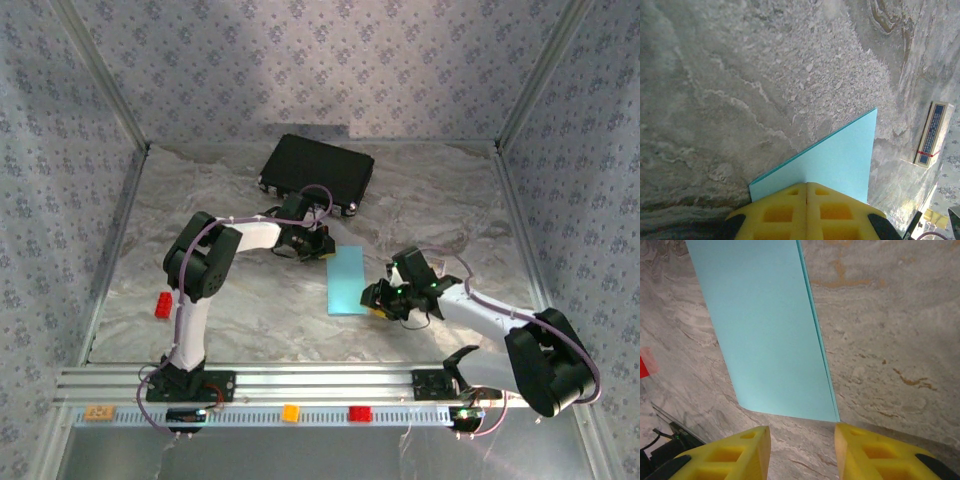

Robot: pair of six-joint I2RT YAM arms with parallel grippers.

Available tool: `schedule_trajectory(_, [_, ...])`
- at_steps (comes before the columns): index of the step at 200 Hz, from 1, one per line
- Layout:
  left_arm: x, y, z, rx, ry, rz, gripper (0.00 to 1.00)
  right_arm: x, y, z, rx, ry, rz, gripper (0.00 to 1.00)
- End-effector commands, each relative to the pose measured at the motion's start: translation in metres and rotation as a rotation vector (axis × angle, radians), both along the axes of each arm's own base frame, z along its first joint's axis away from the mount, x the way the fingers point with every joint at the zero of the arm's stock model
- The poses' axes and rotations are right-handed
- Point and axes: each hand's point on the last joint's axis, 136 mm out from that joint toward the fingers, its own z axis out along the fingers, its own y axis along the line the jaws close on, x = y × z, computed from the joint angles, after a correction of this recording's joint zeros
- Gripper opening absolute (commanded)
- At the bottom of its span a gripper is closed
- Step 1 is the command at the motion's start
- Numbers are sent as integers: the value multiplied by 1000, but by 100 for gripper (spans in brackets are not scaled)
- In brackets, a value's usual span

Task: Fold a paper plane with a square sheet of paper (pick it up from the middle)
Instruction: Fold the triangle a second time at the center of the table.

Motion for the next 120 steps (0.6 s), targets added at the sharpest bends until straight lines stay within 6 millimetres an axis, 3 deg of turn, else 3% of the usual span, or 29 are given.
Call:
schedule_trajectory(1, [-7,5,-11,20,49,1,0,-6,3,-9,10,49,-15,39])
schedule_trajectory(62, [-10,6,-17,23,63,3,0,-3,9,-16,26,61,-9,35])
schedule_trajectory(120, [-11,5,-17,22,67,-2,0,8,18,-10,52,30,-11,34])
